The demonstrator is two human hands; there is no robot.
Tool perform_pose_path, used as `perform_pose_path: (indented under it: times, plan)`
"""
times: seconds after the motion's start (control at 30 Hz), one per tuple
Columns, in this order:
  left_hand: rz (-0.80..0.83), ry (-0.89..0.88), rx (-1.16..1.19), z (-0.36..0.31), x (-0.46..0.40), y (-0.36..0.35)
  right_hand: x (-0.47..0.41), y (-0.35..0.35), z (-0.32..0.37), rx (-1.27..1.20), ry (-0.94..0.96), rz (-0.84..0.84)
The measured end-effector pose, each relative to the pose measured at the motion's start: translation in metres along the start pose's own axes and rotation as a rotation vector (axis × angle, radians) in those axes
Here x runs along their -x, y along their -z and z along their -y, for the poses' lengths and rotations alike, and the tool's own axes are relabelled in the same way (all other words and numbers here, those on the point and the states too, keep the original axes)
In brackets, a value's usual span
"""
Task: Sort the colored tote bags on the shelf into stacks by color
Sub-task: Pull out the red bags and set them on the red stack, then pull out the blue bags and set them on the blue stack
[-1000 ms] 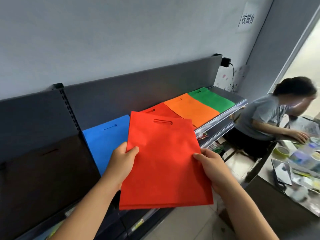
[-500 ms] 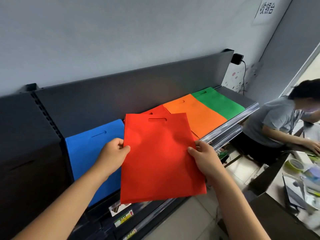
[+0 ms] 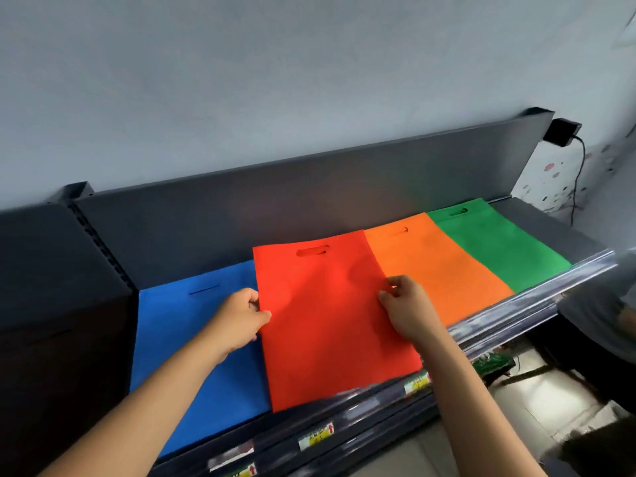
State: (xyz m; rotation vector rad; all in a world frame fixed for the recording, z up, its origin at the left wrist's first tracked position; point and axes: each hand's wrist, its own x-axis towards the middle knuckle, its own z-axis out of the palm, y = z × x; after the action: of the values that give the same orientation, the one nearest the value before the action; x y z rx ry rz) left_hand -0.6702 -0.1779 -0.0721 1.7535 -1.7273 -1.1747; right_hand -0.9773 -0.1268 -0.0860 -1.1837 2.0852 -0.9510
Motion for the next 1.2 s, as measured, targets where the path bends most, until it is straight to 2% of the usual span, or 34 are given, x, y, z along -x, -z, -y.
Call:
perform_pose_path:
  times: [0.37,0.73,0.87,0.93,1.07,1.2]
  plan:
    - [-0.112,0.160,-0.003,-0.005,-0.030,-0.053,-0.084,-0.008,-0.025,0.192,0.058,0.173]
    - [-0.338,0.186,0.134,-0.025,-0.012,-0.082,-0.101,-0.007,-0.031,0.083,0.111,0.215]
    - [-0.410,0.168,0.210,-0.019,0.006,-0.069,-0.092,-0.013,-0.023,0.162,0.275,0.012]
    - [-0.460,0.159,0.225,-0.012,0.020,-0.059,-0.085,-0.019,-0.015,0.126,0.372,-0.041]
    - [-0.571,0.171,0.251,0.012,0.055,-0.035,-0.062,-0.041,0.011,-0.047,0.419,0.109]
    - [-0.640,0.204,0.261,0.044,0.098,-0.011,-0.023,-0.081,0.039,-0.087,0.473,0.283]
